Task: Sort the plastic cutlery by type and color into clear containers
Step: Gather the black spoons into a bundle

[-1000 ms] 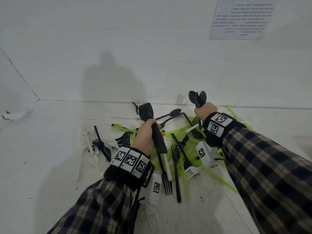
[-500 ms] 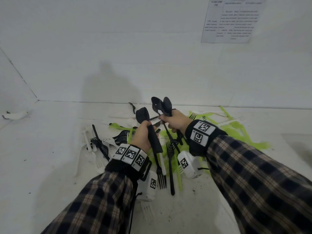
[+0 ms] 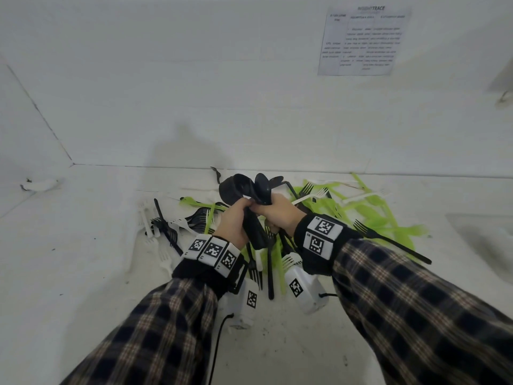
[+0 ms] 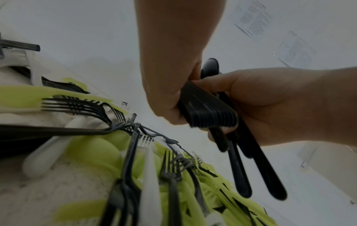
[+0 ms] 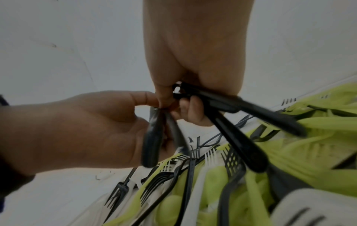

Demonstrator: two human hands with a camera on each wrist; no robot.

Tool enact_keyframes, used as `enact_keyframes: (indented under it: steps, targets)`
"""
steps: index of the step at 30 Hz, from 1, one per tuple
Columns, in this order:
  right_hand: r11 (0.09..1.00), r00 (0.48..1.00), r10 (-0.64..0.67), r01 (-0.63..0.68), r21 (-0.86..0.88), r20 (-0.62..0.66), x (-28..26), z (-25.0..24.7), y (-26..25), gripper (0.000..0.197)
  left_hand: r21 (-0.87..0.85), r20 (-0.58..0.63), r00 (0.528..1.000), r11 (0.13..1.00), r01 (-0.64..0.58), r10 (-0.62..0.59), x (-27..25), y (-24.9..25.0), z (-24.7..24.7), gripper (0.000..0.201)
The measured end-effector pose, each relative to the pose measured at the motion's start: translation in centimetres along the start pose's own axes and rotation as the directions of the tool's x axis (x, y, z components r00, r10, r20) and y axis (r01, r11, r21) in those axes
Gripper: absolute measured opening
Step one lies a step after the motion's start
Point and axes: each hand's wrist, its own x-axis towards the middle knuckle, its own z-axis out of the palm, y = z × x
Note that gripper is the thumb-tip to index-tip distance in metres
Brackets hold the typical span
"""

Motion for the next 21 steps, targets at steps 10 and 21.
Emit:
enact_keyframes:
  steps: [10,21]
  targets:
    - [1.0,0.998,0.0,0.0,0.005,-0.069,-2.6,-1.4,0.1,0.022,-0.039,0.026,1.0,0.999,0.009,-0.008,-2.9,-1.6,1.4,0.027]
    - [0.998,0.996,0.036,-0.032,0.056,-0.081,-5.6,-2.6,0.3,0.031,-0.081,-0.043,0.999,0.997,0.006,-0.009,-4.1,-3.3,2.9,0.027]
